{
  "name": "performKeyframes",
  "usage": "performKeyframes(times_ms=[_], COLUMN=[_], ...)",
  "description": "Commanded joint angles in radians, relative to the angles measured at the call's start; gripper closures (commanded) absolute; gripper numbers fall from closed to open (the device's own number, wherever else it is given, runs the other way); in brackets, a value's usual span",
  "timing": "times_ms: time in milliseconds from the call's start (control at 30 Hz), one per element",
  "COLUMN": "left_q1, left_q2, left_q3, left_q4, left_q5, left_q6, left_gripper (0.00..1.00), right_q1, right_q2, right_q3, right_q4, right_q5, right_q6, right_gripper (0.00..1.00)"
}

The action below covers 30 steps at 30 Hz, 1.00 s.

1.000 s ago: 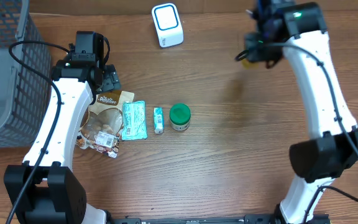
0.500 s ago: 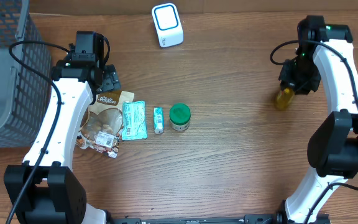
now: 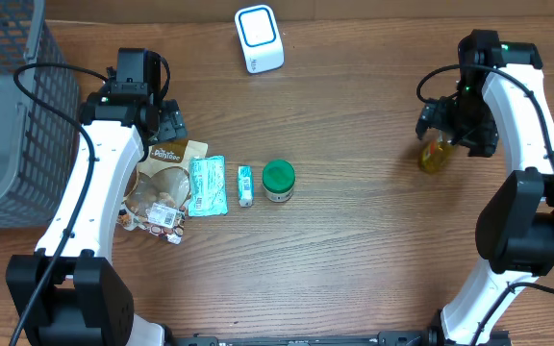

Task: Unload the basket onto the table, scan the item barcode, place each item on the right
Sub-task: 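Move the oil bottle right and set it down on the table, then release the oil bottle and raise the right gripper leftward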

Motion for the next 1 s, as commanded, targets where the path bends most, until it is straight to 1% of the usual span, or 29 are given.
performKeyframes(times_ms=[0, 100, 333, 400, 467, 567, 633, 800, 967], left_q1=[-0.008, -0.008, -0.008, -0.008, -0.008, -0.008, -0.008, -0.008, -0.008], left_q2=[0.010, 0.010, 0.010, 0.010, 0.010, 0.010, 0.010, 0.010, 0.010], left_q3=[0.004, 0.003, 0.004, 0.003, 0.003, 0.003, 0.004, 0.004, 0.003], left_q4=[0.002, 0.002, 0.002, 0.002, 0.002, 0.002, 0.002, 0.002, 0.002], left_q5=[-0.013, -0.013, -0.013, -0.013, -0.013, -0.013, -0.013, -0.013, -0.013], left_q6=[0.001, 0.001, 0.001, 0.001, 0.001, 0.001, 0.001, 0.001, 0.001], left_gripper=[0.00, 0.00, 0.00, 0.00, 0.00, 0.00, 0.00, 0.00, 0.00], right_q1=[0.002, 0.002, 0.005, 0.008, 0.016, 0.031, 0.049, 0.143, 0.246], right_q2=[-0.010, -0.013, -0.013, -0.013, -0.013, -0.013, -0.013, -0.013, -0.013], right_q3=[0.000, 0.023, 0.299, 0.365, 0.414, 0.425, 0.420, 0.418, 0.418], right_q4=[0.010, 0.023, -0.081, -0.115, -0.142, -0.151, -0.157, -0.151, -0.084], right_q5=[-0.001, 0.000, -0.005, -0.038, -0.126, -0.279, -0.327, -0.338, -0.338], right_q6=[0.002, 0.006, 0.006, 0.005, 0.005, 0.005, 0.005, 0.005, 0.005], right_gripper=[0.00, 0.00, 0.00, 0.00, 0.00, 0.00, 0.00, 0.00, 0.00])
